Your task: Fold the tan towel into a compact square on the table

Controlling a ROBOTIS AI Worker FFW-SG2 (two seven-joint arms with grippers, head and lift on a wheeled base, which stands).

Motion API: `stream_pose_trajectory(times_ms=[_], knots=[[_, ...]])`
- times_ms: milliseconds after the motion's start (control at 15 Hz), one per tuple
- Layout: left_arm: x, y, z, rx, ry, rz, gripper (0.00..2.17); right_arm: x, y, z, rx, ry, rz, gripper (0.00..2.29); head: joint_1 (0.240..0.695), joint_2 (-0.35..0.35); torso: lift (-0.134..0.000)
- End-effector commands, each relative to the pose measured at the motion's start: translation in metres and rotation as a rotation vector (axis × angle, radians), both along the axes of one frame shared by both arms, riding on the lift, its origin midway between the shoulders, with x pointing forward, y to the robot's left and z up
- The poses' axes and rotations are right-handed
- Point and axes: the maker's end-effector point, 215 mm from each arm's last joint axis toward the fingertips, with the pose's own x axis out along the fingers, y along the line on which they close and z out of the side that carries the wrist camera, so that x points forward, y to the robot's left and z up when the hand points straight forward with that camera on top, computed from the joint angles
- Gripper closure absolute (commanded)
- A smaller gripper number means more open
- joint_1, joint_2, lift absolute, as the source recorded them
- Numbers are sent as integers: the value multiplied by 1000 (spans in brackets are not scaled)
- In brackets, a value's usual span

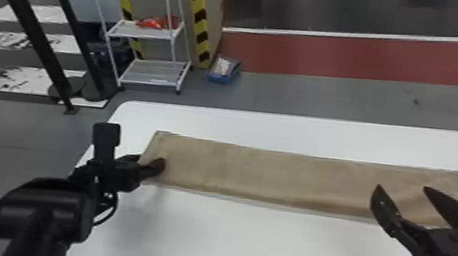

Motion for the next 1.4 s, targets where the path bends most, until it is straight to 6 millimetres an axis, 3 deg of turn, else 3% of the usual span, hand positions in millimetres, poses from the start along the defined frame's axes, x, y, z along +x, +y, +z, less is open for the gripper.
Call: stream_pose_trajectory(times_ms=[0, 133, 333, 533, 867, 1000, 1200, 1267, 1333], knots=[[-4, -2, -3, -12, 20, -1, 1399, -1, 0, 0, 5, 1, 1, 97, 695, 163, -110], [-7, -2, -5, -19, 24, 11, 1706, -2, 1, 0, 11, 2, 6, 97, 695, 161, -110], [-10, 10, 14, -32, -20, 56, 1713, -4, 1, 0, 18, 4, 7, 97, 695, 167, -110], [-17, -3, 41, -8, -24, 66, 1713, -5, 0, 1, 20, 4, 10, 97, 695, 176, -110], [-29, -85, 109, 46, -61, -13, 1713, -6, -4, -1, 29, 9, 12, 97, 695, 127, -110], [-33, -131, 136, 64, -85, -53, 1710, -4, -16, 1, 31, 4, -10, 97, 695, 92, -110], [-32, -218, 143, 100, -81, -134, 1703, 4, -50, 0, 22, 4, -112, 97, 695, 16, -110], [-35, -236, 141, 114, -79, -136, 1700, 13, -61, -1, 46, 6, -137, 97, 695, -56, -110], [-39, -245, 120, 174, -45, -147, 1700, 21, -70, -3, 63, 9, -147, 97, 695, -95, -110]])
